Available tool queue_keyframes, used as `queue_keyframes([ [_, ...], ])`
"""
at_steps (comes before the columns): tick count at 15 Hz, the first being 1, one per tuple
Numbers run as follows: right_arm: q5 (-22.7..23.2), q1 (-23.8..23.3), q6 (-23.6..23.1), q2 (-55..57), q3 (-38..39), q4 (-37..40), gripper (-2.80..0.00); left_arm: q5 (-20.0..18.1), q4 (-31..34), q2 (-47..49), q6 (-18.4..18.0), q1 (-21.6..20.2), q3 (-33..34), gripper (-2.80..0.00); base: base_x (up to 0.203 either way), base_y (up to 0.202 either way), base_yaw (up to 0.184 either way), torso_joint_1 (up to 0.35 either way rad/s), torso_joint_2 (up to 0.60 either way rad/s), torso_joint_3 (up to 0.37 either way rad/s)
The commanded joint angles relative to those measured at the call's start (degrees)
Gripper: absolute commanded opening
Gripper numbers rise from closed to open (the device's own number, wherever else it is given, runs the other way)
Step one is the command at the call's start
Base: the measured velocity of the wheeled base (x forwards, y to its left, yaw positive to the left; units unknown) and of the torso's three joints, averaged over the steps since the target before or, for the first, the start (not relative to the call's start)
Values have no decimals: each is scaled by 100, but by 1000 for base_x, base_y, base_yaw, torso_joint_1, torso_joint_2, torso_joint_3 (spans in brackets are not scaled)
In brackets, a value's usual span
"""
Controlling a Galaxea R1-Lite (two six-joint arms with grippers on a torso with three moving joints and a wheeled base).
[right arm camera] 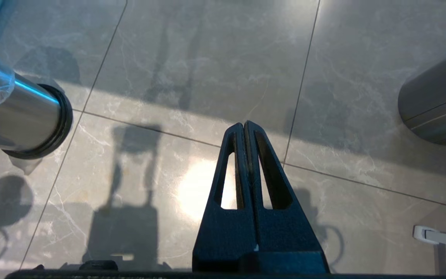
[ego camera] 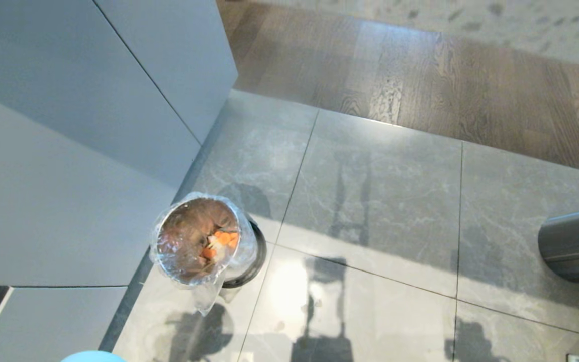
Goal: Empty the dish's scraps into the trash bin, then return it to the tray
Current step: Put the bowl back to the table
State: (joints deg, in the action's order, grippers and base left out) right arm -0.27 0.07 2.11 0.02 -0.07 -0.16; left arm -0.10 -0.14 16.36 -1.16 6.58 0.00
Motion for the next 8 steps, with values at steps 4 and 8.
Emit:
queue_keyframes([
  [4, 0, 1, 0, -2, -1, -2, -280, 1, -4, 8, 2, 1, 0, -280, 0, 0, 0, 1, 2, 194],
  [8, 9, 1, 0, -2, -1, -2, -280, 1, -4, 8, 1, 1, 0, -280, 0, 0, 0, 0, 1, 197],
])
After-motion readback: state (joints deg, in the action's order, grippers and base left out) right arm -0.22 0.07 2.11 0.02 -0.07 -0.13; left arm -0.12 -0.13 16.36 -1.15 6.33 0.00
